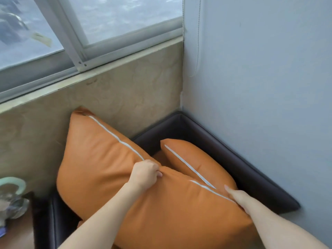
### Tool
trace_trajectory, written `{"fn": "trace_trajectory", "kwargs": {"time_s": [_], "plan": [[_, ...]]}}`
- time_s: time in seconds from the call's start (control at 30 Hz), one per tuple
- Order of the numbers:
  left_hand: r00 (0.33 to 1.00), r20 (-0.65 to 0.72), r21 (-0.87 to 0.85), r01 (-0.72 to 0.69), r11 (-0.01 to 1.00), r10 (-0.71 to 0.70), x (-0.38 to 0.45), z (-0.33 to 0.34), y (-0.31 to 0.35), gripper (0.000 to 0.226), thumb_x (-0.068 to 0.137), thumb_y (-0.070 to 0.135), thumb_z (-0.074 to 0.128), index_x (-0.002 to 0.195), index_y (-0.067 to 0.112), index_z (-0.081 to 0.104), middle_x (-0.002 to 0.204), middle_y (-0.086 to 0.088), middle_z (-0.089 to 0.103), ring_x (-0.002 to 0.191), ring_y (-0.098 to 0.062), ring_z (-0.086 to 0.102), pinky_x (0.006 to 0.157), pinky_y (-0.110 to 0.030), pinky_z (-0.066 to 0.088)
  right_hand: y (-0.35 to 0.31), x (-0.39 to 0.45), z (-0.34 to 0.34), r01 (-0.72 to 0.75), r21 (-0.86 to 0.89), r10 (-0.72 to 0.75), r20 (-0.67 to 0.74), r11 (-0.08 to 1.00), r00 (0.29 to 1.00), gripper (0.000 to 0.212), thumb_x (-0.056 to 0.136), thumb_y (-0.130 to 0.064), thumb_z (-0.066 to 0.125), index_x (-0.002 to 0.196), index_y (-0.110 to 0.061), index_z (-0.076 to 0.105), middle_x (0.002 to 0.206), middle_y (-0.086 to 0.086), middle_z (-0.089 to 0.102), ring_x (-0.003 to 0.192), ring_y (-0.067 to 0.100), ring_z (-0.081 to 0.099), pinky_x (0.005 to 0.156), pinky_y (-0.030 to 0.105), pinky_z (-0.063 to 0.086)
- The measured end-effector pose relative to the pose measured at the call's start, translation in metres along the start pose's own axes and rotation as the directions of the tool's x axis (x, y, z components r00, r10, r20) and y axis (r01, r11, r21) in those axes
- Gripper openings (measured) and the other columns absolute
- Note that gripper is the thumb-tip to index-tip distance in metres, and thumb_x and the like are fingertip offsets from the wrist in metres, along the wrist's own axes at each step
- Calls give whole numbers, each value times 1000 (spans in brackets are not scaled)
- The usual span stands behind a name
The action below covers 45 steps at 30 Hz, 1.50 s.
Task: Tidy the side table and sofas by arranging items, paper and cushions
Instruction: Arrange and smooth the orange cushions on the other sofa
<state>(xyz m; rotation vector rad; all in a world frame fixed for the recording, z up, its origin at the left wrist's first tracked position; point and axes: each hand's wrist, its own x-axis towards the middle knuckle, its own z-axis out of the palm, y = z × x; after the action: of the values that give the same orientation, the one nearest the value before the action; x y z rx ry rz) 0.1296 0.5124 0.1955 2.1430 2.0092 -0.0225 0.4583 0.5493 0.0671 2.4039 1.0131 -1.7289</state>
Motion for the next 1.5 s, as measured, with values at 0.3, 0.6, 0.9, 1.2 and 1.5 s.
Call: {"fn": "trace_trajectory", "kwargs": {"time_s": [0.3, 0.6, 0.9, 1.2, 1.5], "plan": [[833, -302, -295, 381, 876, -464, -19, -66, -24, 19, 89, 23, 58, 88, 13, 74, 93, -5, 69, 94, -26, 59, 74, -32, 41, -147, -97, -93, 450, 93, -252, -721, 888, 646, 48, 100, -32, 37, 114, 10, 57, 120, 30, 56, 113, 42, 52, 89, 43, 40], [732, -147, -390, 575, 719, -666, -24, -18, -41, 19, 91, 21, 54, 95, 21, 73, 104, -2, 69, 100, -23, 60, 77, -29, 44, -199, -170, 105, 663, -746, -997, 72, -54, -1, 70, 82, -54, 44, 140, -15, 43, 147, 6, 40, 136, 18, 35, 107, 58, 29], [917, -64, -103, 387, 916, -394, -6, 30, -45, 26, 97, 32, 46, 100, 20, 69, 105, 0, 66, 101, -18, 57, 77, -26, 41, -130, -97, 156, 578, -815, -758, 396, -30, 518, 94, 83, -73, 35, 150, -22, -7, 159, -1, -6, 146, 18, -7, 114, 51, -8], [987, 131, -89, 100, 991, -88, 49, 42, 13, 78, 92, 61, 39, 152, 17, 14, 160, -2, 7, 148, -19, -1, 118, -43, 0, -135, -48, 97, 472, -862, -897, 47, 185, 439, 82, 81, -51, -12, 148, -21, 24, 155, 1, 23, 145, 19, 14, 113, 51, -4], [946, 317, -89, -39, 995, 66, 107, 62, 85, 102, 78, 72, 52, 152, 18, 10, 160, -2, 8, 148, -20, -1, 119, -49, -1, -127, -11, 43, 388, -867, -858, -82, 312, 507, 72, 88, -46, 0, 145, -19, 34, 152, 1, 32, 143, 19, 21, 113, 51, 4]]}}
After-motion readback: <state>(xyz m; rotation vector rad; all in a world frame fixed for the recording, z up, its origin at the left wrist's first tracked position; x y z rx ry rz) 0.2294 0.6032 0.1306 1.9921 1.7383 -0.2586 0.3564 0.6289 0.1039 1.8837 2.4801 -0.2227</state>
